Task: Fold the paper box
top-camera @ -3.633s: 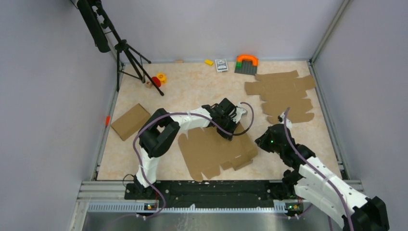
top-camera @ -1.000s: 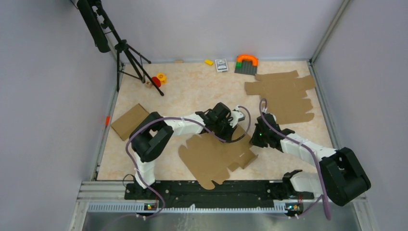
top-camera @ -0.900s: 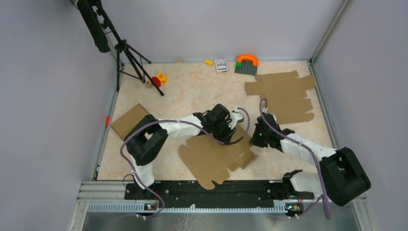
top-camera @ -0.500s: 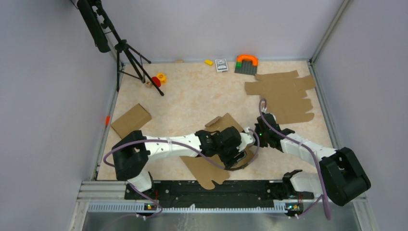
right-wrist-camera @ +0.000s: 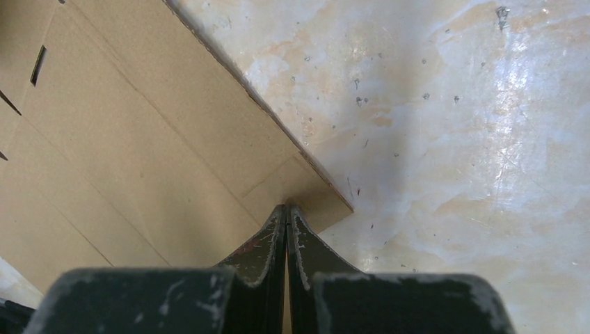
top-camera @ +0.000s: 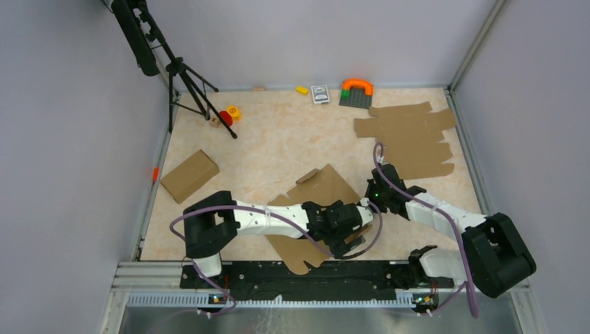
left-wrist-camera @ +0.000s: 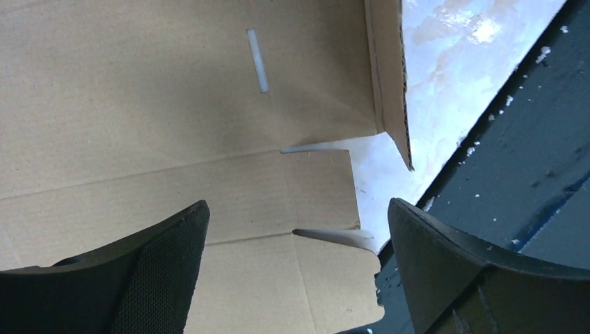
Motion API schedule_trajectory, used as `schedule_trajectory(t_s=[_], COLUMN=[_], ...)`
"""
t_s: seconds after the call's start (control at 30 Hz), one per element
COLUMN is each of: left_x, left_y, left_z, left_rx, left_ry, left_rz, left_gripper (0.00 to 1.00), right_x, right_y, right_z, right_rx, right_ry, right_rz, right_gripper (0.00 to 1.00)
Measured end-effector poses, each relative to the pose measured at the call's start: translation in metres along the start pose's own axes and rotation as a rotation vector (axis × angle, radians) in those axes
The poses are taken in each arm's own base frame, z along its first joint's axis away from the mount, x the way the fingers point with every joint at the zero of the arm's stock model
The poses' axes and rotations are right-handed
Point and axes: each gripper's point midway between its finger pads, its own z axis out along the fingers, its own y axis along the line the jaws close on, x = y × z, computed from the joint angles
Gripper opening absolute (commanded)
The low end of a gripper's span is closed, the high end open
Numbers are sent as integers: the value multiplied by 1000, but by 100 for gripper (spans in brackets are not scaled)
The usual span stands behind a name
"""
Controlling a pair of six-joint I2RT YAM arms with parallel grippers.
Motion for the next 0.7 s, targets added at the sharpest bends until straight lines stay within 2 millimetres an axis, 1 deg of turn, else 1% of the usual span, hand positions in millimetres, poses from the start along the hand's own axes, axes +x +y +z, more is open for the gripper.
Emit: schedule_trajectory(t_s=[0.23, 0.3, 0.4, 0.53, 0.7], left_x=[8, 9, 9, 5, 5], left_y=[3, 4, 5, 10, 28], left_z=[13, 15, 16, 17, 10], left_rx=[-38, -47, -42, -11, 20], left_ry=[33, 37, 37, 23, -4], left_rz=[-13, -19, -33, -79, -156], left_gripper=[77, 65, 50, 43, 34], right_x=[1, 1, 2, 2, 2], right_y=[1, 1, 1, 1, 2], right_z=[0, 0, 0, 0, 0], right_rx=[-7, -7, -9, -10, -12], right_ry=[7, 7, 9, 11, 12], right_rz=[-1, -1, -1, -6, -9], right_gripper=[0, 0, 0, 0, 0])
